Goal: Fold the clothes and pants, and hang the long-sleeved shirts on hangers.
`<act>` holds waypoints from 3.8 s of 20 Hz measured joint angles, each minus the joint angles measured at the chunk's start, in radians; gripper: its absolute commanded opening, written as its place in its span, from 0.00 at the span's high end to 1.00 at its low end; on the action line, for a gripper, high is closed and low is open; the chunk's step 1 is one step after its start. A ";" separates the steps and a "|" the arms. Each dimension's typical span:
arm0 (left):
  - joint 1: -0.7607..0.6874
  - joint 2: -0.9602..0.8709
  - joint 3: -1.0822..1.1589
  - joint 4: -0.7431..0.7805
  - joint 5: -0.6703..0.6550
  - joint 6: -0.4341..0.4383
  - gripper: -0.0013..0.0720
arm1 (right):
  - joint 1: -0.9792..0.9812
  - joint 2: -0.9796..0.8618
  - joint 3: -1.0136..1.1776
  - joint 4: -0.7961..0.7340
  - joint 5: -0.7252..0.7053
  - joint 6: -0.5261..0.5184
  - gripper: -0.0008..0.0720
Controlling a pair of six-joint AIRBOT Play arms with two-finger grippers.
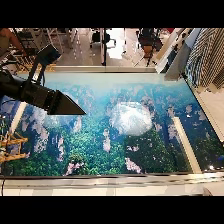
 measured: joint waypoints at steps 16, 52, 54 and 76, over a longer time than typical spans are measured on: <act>0.000 0.000 0.000 0.000 0.000 0.000 0.44 | -0.080 0.026 -0.011 0.184 0.147 0.014 0.27; 0.000 0.000 0.000 0.000 0.000 0.000 0.44 | 1.040 0.394 -0.386 1.434 0.859 -1.182 0.95; 0.000 0.000 0.000 0.000 0.000 0.000 0.44 | 1.269 0.380 -0.449 1.320 0.805 -1.247 0.56; 0.000 0.000 0.000 0.000 0.000 0.000 0.44 | 1.689 0.185 -0.697 0.963 0.657 -1.495 0.20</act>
